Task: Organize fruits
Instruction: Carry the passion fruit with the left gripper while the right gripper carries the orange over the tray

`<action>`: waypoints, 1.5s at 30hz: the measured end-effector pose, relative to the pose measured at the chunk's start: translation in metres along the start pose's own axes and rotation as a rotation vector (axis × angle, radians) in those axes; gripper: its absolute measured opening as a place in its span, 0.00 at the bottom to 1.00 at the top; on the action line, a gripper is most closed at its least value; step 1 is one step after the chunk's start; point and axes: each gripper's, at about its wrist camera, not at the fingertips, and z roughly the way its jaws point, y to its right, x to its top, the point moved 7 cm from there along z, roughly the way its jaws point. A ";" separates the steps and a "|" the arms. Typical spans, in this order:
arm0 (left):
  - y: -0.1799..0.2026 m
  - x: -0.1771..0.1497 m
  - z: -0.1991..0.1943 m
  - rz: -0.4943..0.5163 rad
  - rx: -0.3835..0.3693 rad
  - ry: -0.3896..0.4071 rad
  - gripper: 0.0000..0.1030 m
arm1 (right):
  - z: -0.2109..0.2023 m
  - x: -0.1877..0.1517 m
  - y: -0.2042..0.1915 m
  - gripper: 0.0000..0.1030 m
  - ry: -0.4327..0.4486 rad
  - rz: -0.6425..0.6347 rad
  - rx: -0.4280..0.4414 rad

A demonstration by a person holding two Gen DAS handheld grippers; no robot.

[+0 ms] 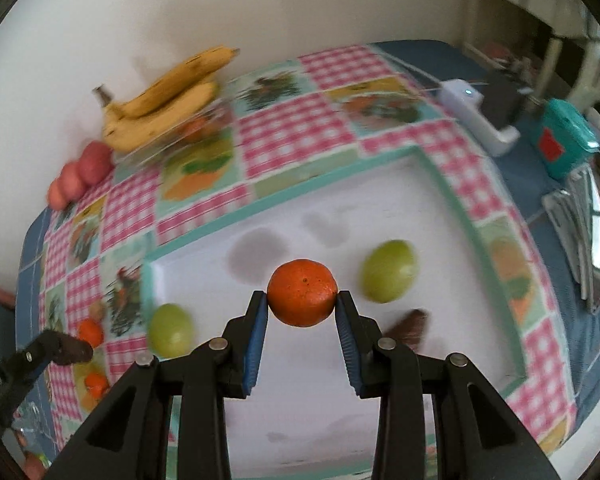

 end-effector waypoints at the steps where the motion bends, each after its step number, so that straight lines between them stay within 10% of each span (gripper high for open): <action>1: 0.011 -0.004 0.006 0.024 -0.011 -0.015 0.39 | -0.002 0.002 0.009 0.35 0.003 0.013 -0.006; 45: 0.048 -0.044 0.075 0.150 0.019 -0.156 0.49 | 0.045 -0.021 0.019 0.35 -0.127 -0.017 -0.023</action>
